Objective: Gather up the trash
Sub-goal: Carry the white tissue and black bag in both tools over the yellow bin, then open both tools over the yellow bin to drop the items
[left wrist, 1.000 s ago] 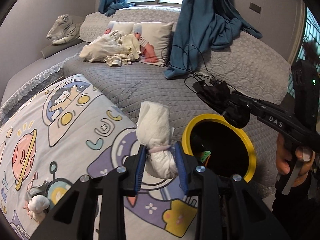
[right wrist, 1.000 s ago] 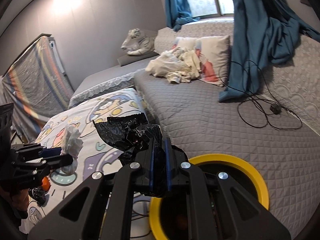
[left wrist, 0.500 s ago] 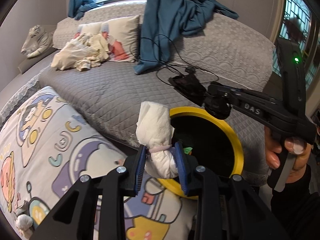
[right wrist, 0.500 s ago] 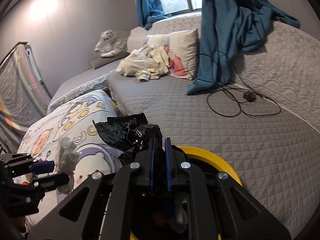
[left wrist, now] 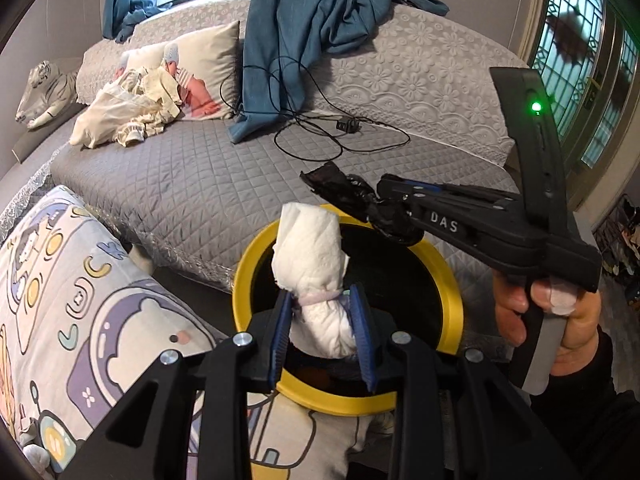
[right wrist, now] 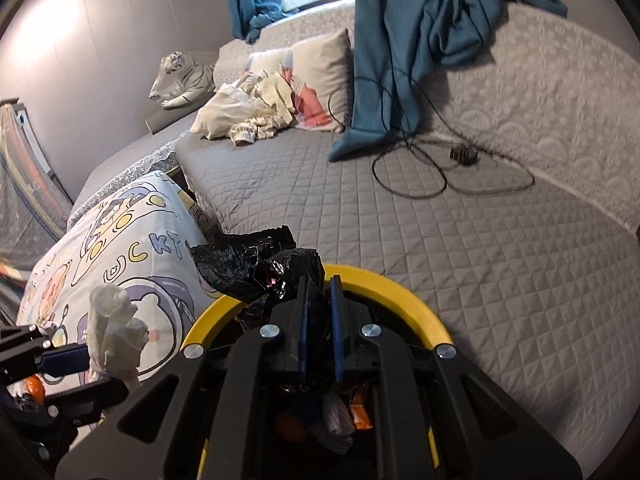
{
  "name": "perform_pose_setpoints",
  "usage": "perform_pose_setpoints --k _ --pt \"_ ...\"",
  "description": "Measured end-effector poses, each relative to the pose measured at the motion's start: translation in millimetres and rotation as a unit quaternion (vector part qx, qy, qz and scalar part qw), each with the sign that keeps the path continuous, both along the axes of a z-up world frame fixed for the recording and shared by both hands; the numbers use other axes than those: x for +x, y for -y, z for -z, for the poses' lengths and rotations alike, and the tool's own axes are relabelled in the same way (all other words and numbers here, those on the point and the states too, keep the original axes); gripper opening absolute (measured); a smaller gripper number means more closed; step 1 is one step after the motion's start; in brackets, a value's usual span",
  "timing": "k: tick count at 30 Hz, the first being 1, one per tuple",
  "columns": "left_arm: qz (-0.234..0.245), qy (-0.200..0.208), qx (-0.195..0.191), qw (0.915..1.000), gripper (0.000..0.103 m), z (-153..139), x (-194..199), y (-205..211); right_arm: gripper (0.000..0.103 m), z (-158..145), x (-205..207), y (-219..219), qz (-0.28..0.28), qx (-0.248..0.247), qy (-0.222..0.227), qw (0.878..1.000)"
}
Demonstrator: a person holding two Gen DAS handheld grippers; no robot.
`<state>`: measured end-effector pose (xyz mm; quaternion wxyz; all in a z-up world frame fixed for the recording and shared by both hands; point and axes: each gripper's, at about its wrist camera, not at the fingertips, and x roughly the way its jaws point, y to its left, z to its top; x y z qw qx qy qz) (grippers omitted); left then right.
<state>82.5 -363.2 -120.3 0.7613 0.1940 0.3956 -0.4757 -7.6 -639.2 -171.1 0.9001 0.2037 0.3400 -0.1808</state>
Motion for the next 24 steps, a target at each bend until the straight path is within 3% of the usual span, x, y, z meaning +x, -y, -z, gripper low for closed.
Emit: perform_pose_setpoints --k 11,13,15,18,24 --pt "-0.018 -0.031 -0.003 0.9994 0.030 14.3 10.6 12.2 0.010 21.4 2.1 12.1 0.019 0.022 -0.031 0.999" --pt "-0.019 -0.033 -0.005 0.9993 0.036 15.1 11.4 12.4 0.012 23.0 2.3 14.0 0.023 0.025 -0.034 0.999" --pt "-0.028 -0.037 -0.010 0.9989 0.053 15.8 15.5 10.9 0.020 24.6 2.0 14.9 0.026 0.023 -0.037 0.999" --pt "-0.037 -0.043 -0.015 0.9982 0.055 16.1 21.6 7.3 0.033 26.1 -0.7 18.3 0.036 0.029 -0.038 0.998" --pt "-0.058 -0.048 -0.022 0.9969 0.062 13.1 33.5 -7.6 0.033 21.9 -6.6 22.1 0.051 0.025 -0.035 0.998"
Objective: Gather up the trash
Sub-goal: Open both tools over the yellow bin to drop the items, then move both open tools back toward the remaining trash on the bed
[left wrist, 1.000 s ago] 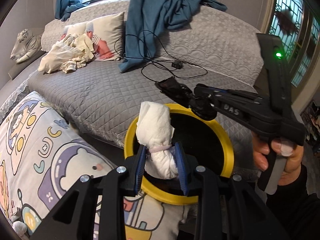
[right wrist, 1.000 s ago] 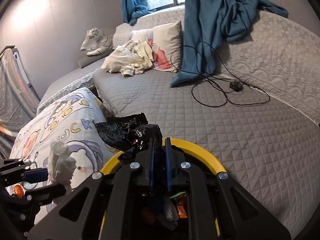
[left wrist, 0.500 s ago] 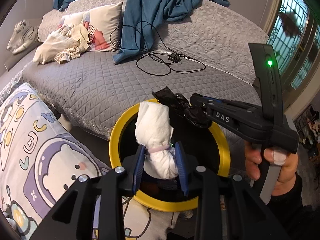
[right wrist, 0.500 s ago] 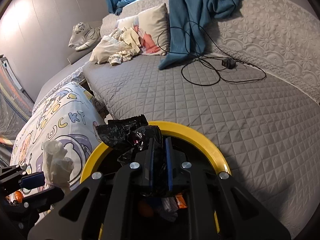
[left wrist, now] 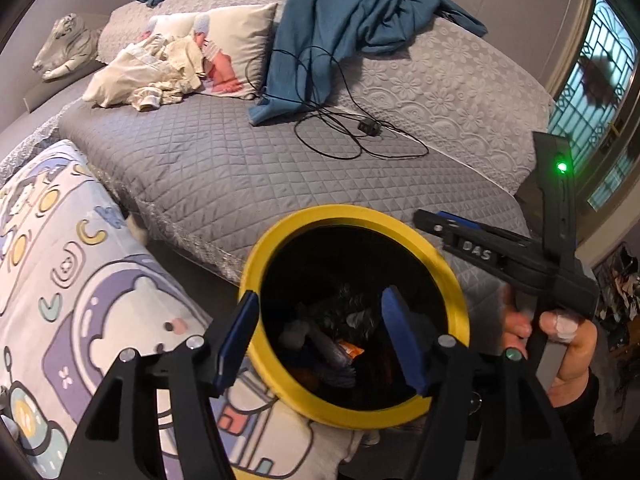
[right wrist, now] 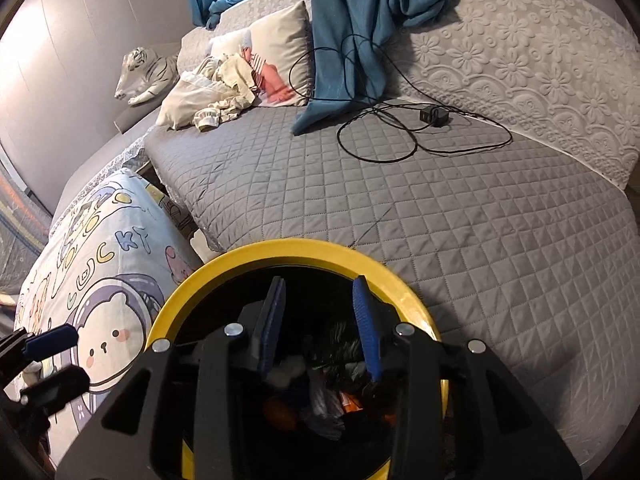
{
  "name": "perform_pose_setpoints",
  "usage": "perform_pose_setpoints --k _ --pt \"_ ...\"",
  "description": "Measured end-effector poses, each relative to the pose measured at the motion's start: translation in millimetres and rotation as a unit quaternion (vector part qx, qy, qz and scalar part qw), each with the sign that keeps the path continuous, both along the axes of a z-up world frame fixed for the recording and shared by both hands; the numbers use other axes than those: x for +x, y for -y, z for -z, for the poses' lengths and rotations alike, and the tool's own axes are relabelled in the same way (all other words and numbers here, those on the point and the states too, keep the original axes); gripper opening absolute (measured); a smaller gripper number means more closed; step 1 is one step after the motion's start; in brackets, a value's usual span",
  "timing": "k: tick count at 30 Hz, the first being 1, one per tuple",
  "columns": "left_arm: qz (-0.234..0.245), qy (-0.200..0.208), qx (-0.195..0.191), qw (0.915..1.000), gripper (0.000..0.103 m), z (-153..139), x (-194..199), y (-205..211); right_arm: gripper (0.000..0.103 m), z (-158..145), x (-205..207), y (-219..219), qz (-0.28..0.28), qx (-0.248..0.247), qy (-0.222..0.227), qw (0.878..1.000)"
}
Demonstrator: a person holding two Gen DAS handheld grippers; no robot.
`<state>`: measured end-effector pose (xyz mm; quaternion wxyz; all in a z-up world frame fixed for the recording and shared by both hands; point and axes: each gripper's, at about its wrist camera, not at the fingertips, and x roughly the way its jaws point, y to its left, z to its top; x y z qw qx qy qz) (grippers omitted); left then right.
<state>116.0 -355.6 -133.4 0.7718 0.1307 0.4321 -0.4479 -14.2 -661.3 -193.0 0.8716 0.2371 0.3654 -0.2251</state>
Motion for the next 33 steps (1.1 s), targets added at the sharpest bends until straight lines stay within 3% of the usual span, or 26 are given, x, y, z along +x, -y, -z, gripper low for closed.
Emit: perform_pose_setpoints --k 10,20,26,33 --pt "-0.056 0.017 -0.013 0.9982 0.071 -14.6 19.3 -56.1 0.038 -23.0 3.9 -21.2 -0.026 -0.008 0.026 0.999" --pt "-0.132 0.029 -0.024 0.9905 0.077 -34.5 40.7 -141.2 0.045 -65.2 40.1 -85.4 -0.109 -0.035 0.074 0.991" --pt "-0.195 0.067 -0.024 0.9782 0.079 -53.9 47.3 -208.8 0.047 -84.6 74.3 -140.0 -0.182 -0.040 0.094 0.978" --pt "-0.279 0.085 -0.012 0.9565 0.080 -65.0 51.8 -289.7 0.050 -100.8 108.4 -206.6 -0.263 -0.034 0.111 0.958"
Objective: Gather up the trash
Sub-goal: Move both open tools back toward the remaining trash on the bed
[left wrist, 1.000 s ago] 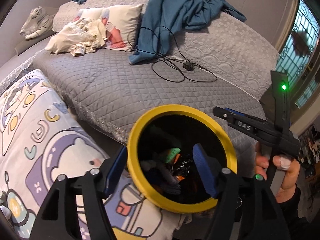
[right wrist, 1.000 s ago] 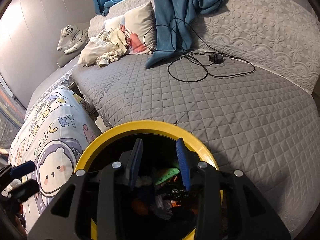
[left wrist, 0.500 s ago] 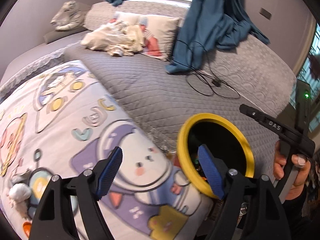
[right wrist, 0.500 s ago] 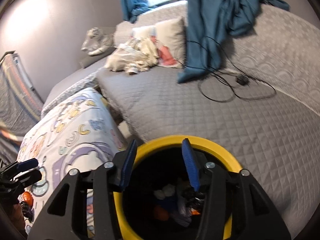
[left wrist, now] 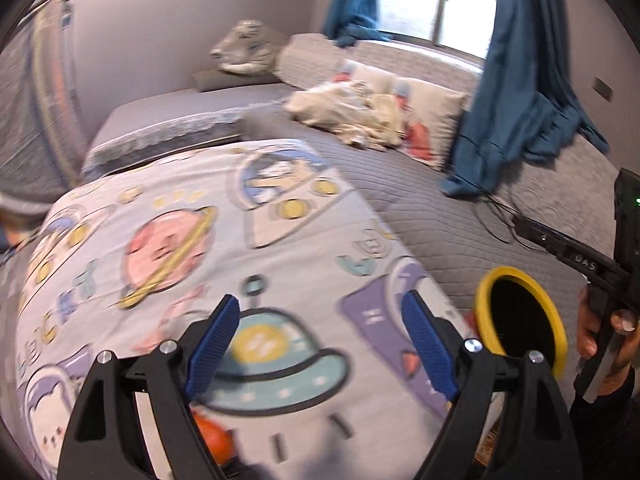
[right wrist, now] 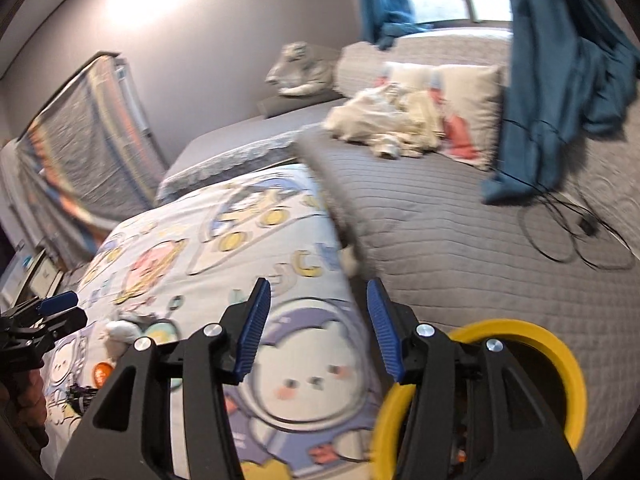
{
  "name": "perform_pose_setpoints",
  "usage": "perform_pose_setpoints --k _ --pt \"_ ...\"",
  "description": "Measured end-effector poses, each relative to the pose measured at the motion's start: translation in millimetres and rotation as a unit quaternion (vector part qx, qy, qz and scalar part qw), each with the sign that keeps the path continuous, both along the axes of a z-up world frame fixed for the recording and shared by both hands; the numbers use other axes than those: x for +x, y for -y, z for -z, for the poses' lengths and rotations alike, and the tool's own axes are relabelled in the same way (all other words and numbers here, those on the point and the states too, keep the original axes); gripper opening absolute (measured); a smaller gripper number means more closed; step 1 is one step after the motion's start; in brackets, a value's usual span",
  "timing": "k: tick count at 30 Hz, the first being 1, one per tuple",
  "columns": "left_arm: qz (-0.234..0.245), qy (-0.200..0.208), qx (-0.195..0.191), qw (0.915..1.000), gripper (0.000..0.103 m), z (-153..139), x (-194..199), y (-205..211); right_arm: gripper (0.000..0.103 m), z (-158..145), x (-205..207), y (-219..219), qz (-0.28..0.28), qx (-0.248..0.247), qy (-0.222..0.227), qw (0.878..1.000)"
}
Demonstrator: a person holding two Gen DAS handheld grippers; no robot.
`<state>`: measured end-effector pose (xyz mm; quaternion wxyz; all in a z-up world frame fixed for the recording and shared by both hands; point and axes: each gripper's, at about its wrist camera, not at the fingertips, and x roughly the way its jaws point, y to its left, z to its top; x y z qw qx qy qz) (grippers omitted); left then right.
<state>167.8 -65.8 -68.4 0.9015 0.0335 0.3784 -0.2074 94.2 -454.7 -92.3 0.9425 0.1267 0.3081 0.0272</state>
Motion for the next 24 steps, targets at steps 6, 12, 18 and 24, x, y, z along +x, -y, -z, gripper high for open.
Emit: perform_pose_setpoints --k 6,12,18,24 --pt "-0.051 0.005 0.004 0.9987 0.080 0.3 -10.6 -56.1 0.057 -1.1 20.9 -59.3 -0.072 0.004 -0.006 0.997" --pt "-0.075 0.002 0.000 0.9972 0.081 6.7 -34.6 -89.5 0.057 9.7 31.1 -106.1 -0.135 -0.002 -0.025 0.991" --pt "-0.082 -0.012 -0.010 0.9965 0.082 21.4 -57.6 -103.6 0.059 19.7 31.0 -138.5 -0.179 -0.008 -0.037 0.983" --pt "-0.084 -0.033 -0.018 0.9957 0.082 44.0 -68.4 -111.0 0.059 30.2 33.2 -166.5 -0.208 -0.011 -0.046 0.977"
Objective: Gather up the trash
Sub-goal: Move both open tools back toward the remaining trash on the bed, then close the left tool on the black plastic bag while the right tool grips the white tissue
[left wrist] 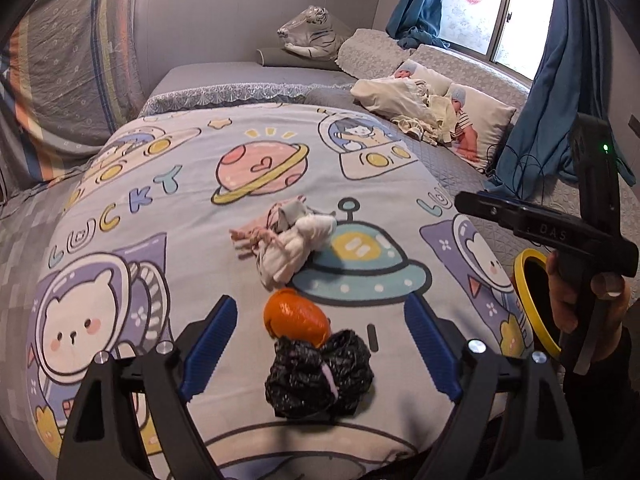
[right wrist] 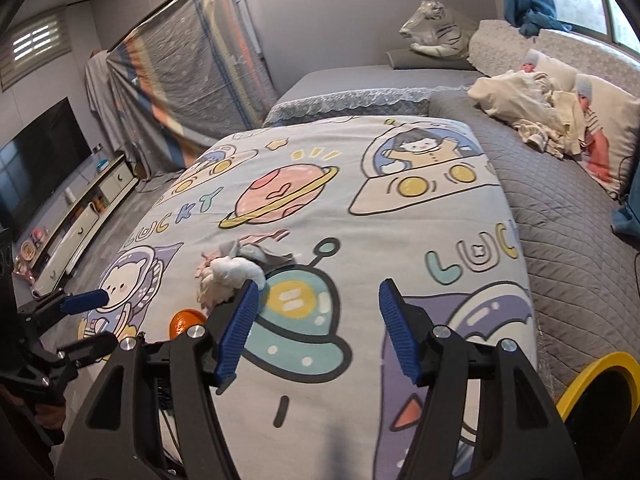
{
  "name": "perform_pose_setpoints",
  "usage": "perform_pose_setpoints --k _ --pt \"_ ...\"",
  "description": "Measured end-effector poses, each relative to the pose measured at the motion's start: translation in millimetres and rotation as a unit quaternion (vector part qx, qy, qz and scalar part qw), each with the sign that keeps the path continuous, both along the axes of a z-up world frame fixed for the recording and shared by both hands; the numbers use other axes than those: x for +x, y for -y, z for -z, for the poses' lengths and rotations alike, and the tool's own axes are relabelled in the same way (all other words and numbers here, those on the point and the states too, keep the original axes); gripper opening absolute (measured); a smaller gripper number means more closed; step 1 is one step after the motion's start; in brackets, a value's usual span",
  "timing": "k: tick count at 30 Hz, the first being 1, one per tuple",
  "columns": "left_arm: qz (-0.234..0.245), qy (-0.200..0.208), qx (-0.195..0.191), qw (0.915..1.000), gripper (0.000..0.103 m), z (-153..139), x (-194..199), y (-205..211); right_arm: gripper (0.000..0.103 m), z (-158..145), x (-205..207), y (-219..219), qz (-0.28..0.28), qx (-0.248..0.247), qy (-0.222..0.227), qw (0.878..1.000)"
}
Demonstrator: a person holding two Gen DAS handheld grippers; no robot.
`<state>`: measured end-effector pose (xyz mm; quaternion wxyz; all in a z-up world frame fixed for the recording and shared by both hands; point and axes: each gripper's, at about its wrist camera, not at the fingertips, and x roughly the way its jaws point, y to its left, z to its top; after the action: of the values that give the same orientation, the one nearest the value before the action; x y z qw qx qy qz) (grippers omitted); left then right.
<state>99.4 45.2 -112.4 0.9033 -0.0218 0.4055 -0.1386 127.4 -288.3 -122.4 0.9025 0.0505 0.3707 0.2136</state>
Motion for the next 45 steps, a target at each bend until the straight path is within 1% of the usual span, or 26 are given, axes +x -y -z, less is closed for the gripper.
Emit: perform_pose_setpoints --k 2,6,10,14,18,22,25,32,34,35,37,39,41,43,45 --pt "0.003 -0.009 -0.001 1.0000 0.082 7.7 -1.7 -0.9 0.059 5.4 3.7 -9.8 -0.009 -0.001 -0.009 1.000" --pt "0.006 -0.013 -0.003 0.9999 0.082 17.1 -6.1 -2.7 0.059 13.7 10.6 -28.6 -0.031 -0.005 -0.022 0.999" --pt "0.002 -0.027 -0.018 0.9995 0.082 30.9 -7.4 -9.4 0.059 21.8 19.3 -50.8 -0.057 -0.009 -0.038 0.998" --pt "-0.005 -0.045 -0.033 0.9985 0.082 43.5 -6.1 -13.5 0.059 30.3 28.9 -68.1 -0.068 -0.008 -0.048 0.996" --pt "-0.007 -0.044 -0.037 0.9983 0.082 48.9 -5.4 -16.0 0.059 36.6 37.9 -86.0 -0.085 -0.009 -0.058 0.995" --pt "-0.008 -0.054 -0.045 0.9975 0.082 56.9 -2.2 -17.9 0.061 40.8 45.6 -102.4 -0.093 -0.021 -0.058 0.994" --pt "-0.007 -0.059 -0.050 0.9970 0.082 62.6 1.4 -15.9 0.063 45.1 49.5 -111.3 -0.101 -0.025 -0.061 0.993" --pt "-0.002 -0.063 -0.053 0.9967 0.081 70.1 1.3 -10.1 0.063 58.2 59.0 -126.8 -0.111 -0.042 -0.079 0.990" --pt "0.000 -0.069 -0.058 0.9960 0.079 73.3 2.2 -10.0 0.061 59.4 60.7 -131.0 -0.116 -0.047 -0.080 0.989" --pt "0.001 -0.070 -0.061 0.9957 0.075 74.4 2.1 -10.2 0.058 60.1 62.0 -133.6 -0.117 -0.048 -0.082 0.989" --pt "0.005 -0.071 -0.063 0.9955 0.071 75.6 1.7 -8.5 0.056 60.9 64.0 -138.3 -0.119 -0.052 -0.082 0.988" --pt "0.008 -0.072 -0.060 0.9956 0.063 75.9 1.0 -6.9 0.052 61.7 66.2 -141.9 -0.121 -0.058 -0.082 0.988" --pt "0.014 -0.075 -0.064 0.9951 0.058 76.1 1.6 -5.3 0.051 63.4 69.0 -144.1 -0.122 -0.060 -0.085 0.987" --pt "0.016 -0.072 -0.062 0.9953 0.054 75.9 -0.2 -3.9 0.049 64.6 71.3 -145.2 -0.122 -0.062 -0.088 0.987" --pt "0.021 -0.069 -0.061 0.9955 0.049 76.1 -2.2 -2.0 0.046 65.2 73.9 -145.3 -0.121 -0.059 -0.092 0.987"
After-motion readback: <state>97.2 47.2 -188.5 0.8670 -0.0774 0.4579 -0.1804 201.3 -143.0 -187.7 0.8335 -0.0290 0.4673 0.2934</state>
